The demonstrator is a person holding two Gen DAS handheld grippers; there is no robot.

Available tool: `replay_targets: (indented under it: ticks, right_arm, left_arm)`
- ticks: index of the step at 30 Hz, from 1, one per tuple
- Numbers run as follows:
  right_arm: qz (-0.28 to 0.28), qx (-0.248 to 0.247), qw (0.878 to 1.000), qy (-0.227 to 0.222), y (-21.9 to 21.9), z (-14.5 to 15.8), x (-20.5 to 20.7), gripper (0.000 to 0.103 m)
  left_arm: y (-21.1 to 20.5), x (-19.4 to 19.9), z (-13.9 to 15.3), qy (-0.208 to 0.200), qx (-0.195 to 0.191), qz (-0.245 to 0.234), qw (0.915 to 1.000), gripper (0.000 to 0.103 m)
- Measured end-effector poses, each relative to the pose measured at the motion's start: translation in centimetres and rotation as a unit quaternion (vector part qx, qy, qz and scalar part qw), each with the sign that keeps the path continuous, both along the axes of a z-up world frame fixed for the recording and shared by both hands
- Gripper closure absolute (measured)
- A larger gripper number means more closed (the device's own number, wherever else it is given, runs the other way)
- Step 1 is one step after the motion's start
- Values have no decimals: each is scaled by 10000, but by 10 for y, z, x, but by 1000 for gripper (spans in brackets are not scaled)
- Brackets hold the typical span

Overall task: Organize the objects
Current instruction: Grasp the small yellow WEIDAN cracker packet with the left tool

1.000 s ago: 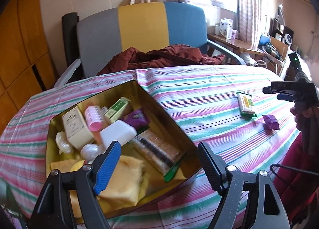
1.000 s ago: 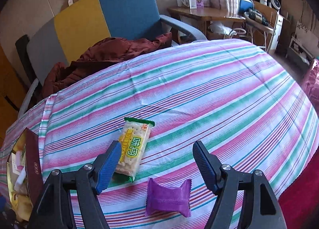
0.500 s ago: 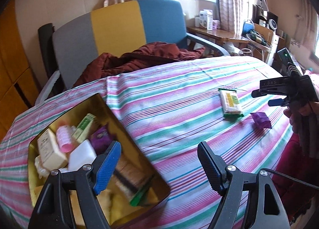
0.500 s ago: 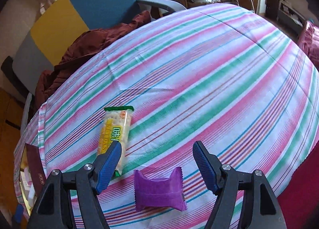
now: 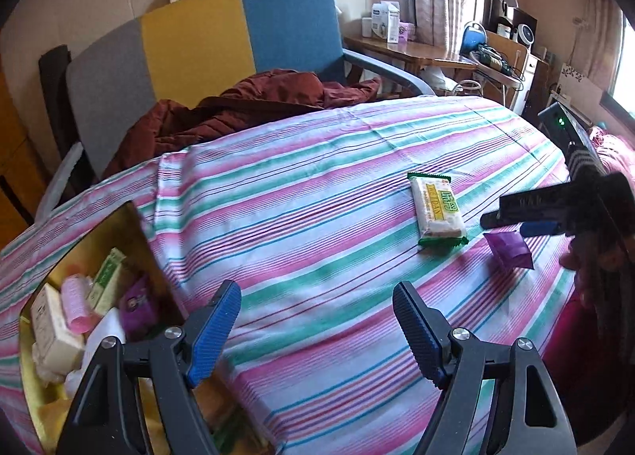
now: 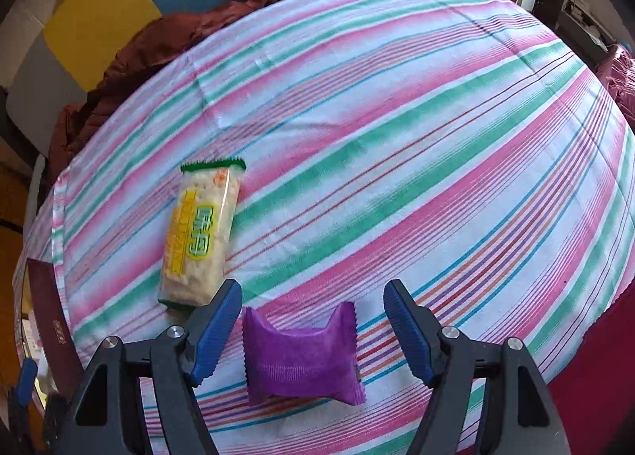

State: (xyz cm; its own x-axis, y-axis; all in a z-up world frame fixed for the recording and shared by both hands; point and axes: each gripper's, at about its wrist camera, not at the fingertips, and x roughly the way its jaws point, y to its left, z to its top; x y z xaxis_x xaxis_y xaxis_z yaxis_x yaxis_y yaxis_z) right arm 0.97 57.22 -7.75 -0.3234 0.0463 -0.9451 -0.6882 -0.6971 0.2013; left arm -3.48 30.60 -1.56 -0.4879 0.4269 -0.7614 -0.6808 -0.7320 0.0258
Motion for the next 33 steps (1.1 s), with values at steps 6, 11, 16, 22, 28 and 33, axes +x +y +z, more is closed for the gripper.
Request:
replay_targets:
  ticks: [6,11,16,22,28,33]
  right_arm:
    - [-521,-19,9977,437,16,12,15,28]
    - [-892,-238,9926,783,28,15,27,28]
    - [-950,-404,9901,951,34,17,24,28]
    - [-898,-614,9889,1015,36,14,22,28]
    - [-882,-727,9878,1055,37,10,20,28]
    - [-825,-803,9880,1026,38,8,20,28]
  left_arm:
    - [39,-13,-11,-388,117,-274,9988,23]
    - [82,-16,-19,-478,51,-700,9964,23]
    - [124,-23,-29,-619,-33,-994,9931,23]
    - [172,-28,-47,-604,-260,-1267,9898,20]
    - [192,-44,-78,-804,-384,-1116,9897,29]
    - [166,-37,-73,-632,-268,-1075,9918,55]
